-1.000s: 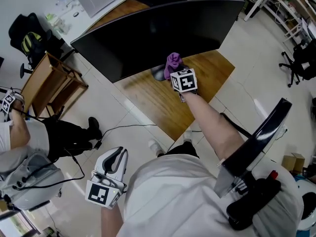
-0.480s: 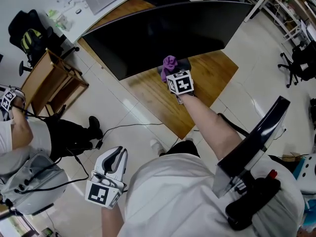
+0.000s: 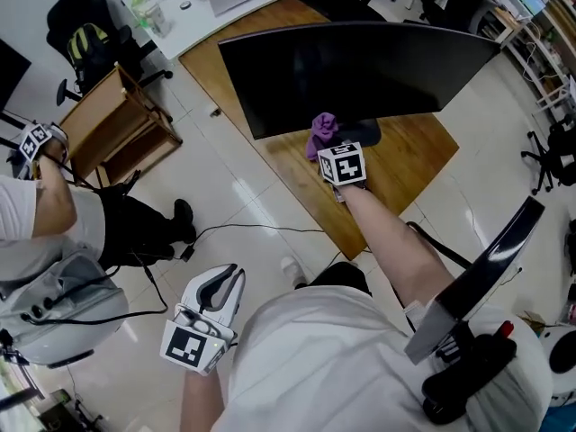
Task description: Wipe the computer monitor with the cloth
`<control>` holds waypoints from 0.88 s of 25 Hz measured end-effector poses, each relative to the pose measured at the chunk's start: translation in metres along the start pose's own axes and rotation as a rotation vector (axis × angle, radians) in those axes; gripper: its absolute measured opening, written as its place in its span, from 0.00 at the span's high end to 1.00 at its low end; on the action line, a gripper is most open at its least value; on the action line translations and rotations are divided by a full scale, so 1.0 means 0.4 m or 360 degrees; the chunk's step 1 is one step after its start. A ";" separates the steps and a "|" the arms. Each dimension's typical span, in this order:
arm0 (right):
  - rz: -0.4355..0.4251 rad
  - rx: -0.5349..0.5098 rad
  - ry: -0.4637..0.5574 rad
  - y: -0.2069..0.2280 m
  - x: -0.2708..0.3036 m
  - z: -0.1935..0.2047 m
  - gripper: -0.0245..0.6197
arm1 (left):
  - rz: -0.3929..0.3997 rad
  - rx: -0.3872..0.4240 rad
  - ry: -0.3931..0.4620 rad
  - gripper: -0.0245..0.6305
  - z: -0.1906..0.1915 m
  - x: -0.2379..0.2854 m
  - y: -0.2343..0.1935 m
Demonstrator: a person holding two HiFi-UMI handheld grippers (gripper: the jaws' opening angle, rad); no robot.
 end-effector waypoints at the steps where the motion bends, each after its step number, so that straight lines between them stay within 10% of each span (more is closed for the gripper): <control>1: -0.0014 -0.0007 0.0001 -0.014 0.005 -0.004 0.88 | -0.0008 -0.0004 0.0004 0.86 0.002 -0.006 -0.002; 22: -0.0300 -0.0229 -0.0018 -0.278 0.111 -0.062 0.88 | -0.0191 -0.0105 0.0033 0.86 0.078 -0.119 -0.013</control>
Point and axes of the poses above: the fingertips, and each gripper's own axes: x forward along the fingers, y to its right, z out of its underside, the point moved 9 cm from there along -x, backward along the fingers, and after that the axes turned 1 degree about -z, right-handed, at the moved point
